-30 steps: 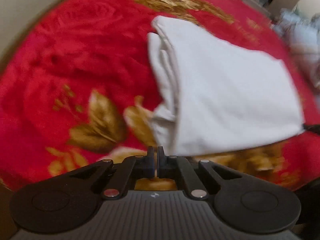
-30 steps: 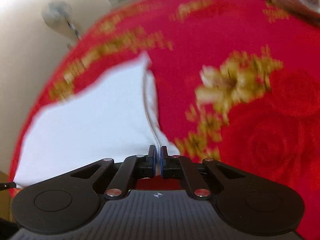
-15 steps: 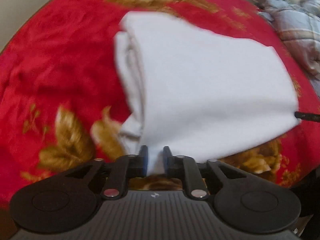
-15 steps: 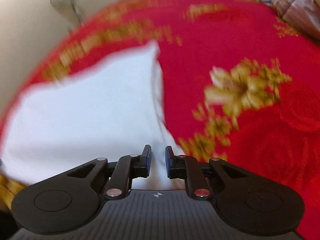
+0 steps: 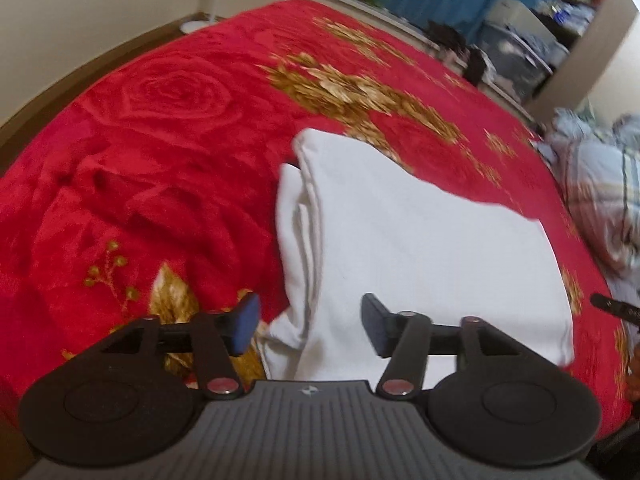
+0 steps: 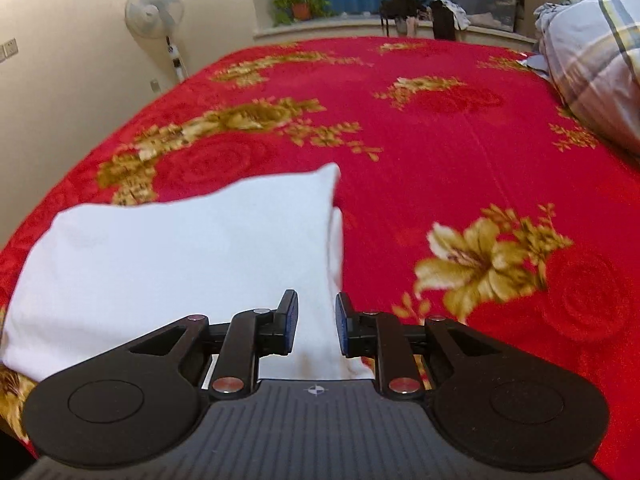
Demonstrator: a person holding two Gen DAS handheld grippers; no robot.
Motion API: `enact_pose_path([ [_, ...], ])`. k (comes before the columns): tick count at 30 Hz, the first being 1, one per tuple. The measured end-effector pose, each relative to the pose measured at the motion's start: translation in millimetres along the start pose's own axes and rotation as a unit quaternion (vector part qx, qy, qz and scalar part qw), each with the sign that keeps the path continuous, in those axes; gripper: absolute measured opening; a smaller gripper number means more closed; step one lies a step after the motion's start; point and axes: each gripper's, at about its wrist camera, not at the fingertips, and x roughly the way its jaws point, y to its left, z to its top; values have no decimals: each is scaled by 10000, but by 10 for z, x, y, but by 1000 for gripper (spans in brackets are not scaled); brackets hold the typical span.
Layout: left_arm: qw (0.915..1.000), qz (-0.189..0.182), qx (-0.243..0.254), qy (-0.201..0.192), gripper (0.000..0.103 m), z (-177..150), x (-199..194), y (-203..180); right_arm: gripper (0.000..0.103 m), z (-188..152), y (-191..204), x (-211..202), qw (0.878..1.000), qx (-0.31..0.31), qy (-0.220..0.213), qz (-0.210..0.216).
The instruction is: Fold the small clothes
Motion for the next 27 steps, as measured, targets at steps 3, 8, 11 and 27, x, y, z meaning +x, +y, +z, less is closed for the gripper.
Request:
enact_pose_path([
  [3, 9993, 38, -363, 59, 76, 6, 90, 93, 21, 75, 27, -11, 9998, 109, -102, 95],
  [8, 9959, 8, -766, 481, 81, -149, 270, 144, 21, 142, 63, -10, 9995, 158, -145, 236],
  [11, 9925, 292, -925, 746, 81, -234, 401, 166, 21, 169, 75, -1, 9994, 153, -150, 281],
  [27, 9899, -19, -1343, 445, 69, -331, 543, 35, 21, 301, -59, -33, 9977, 531, -258, 343],
])
